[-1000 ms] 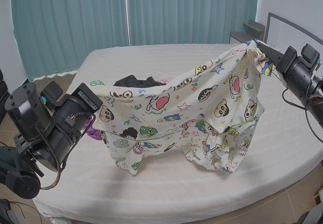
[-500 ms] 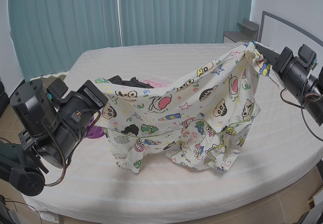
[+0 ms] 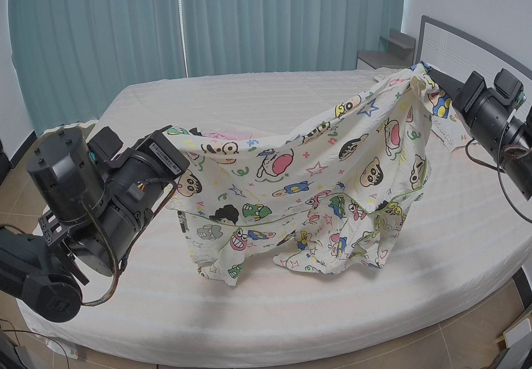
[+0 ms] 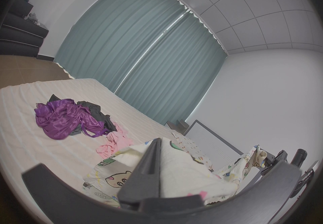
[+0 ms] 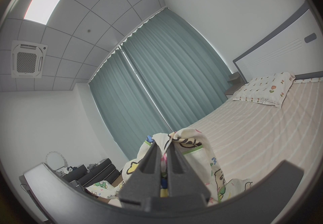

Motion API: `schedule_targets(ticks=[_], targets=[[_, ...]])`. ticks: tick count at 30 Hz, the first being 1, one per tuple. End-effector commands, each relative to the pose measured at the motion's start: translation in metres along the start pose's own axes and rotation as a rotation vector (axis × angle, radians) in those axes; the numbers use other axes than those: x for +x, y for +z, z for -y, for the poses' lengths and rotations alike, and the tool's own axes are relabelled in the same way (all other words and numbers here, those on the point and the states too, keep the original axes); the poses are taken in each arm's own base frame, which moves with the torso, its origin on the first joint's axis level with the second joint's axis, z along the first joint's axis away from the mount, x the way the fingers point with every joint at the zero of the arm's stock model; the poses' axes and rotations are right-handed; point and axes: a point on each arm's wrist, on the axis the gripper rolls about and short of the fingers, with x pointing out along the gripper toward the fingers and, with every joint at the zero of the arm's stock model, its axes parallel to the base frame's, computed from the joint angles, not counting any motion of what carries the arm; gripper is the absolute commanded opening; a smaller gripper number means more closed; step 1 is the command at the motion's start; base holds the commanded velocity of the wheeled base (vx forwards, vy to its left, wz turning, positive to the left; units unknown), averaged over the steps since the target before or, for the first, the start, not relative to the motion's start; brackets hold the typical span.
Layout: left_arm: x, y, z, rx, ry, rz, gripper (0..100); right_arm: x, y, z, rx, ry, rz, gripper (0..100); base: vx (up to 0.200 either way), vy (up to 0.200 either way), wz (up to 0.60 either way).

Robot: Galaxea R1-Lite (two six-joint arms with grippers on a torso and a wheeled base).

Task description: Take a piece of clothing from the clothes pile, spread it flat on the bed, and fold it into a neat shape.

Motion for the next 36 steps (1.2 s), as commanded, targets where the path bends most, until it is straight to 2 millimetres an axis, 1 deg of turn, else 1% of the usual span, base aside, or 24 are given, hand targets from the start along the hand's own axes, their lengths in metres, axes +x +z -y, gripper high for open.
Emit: schedule_targets(ticks=[1, 20, 28, 30, 32, 33, 36], targets=[[0.0, 0.0, 0.0, 0.0, 0.001, 0.001, 0, 0.0, 0.002, 0.002, -0.002, -0.006, 0.007, 0, 0.0, -0.2, 0.0], [0.001, 0.005, 0.004, -0.01, -0.009, 0.024, 0, 0.002, 0.009, 0.003, -0.003, -0.017, 0.037, 0, 0.0, -0.2, 0.0], [0.001, 0.004, 0.004, -0.009, -0.006, 0.025, 0, 0.002, 0.011, 0.001, -0.001, -0.016, 0.048, 0, 0.0, 0.0, 0.0], [0.0, 0.004, 0.003, -0.009, -0.005, 0.023, 0, -0.001, 0.012, 0.001, -0.001, -0.013, 0.05, 0, -0.2, 0.0, 0.0], [-0.005, 0.009, 0.004, -0.013, -0.011, 0.035, 0, -0.007, 0.017, -0.001, 0.0, -0.004, 0.061, 0, -0.2, 0.0, 0.0], [-0.008, 0.014, 0.004, -0.018, -0.011, 0.046, 0, -0.013, 0.019, -0.004, 0.002, 0.011, 0.062, 0, -0.2, 0.0, 0.0], [-0.014, 0.019, 0.004, -0.018, -0.015, 0.058, 0, -0.022, 0.021, -0.006, 0.003, 0.029, 0.063, 0, -0.2, 0.0, 0.0]])
